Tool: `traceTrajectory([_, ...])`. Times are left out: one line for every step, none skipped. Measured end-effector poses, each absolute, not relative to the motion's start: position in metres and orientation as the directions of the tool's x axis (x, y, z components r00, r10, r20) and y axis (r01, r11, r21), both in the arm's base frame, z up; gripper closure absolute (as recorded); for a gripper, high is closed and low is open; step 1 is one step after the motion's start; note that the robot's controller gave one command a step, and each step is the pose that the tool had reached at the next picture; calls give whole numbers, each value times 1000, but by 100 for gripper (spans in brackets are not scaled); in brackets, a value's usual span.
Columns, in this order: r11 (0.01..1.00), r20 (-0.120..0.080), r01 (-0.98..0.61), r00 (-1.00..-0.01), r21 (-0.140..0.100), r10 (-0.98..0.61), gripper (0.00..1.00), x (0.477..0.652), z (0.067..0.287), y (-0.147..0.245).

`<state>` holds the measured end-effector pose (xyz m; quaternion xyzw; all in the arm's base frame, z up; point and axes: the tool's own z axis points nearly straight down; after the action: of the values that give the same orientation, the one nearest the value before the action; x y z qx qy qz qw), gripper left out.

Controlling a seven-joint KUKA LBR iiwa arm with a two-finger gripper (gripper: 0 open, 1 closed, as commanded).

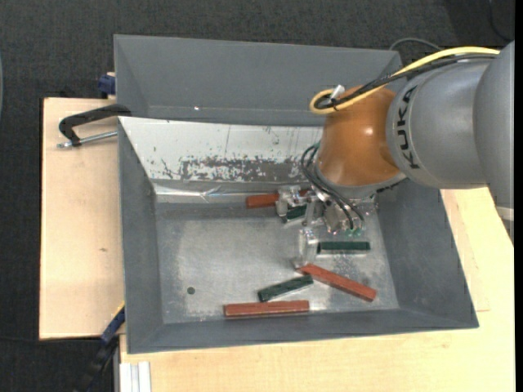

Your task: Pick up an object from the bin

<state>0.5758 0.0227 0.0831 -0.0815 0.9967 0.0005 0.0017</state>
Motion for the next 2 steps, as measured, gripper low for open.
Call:
traceTrajectory([995, -1, -95, -995, 1, -95, 100, 527, 95, 22])
traceTrajectory([995, -1, -95, -995, 1, -95, 100, 527, 95, 22])
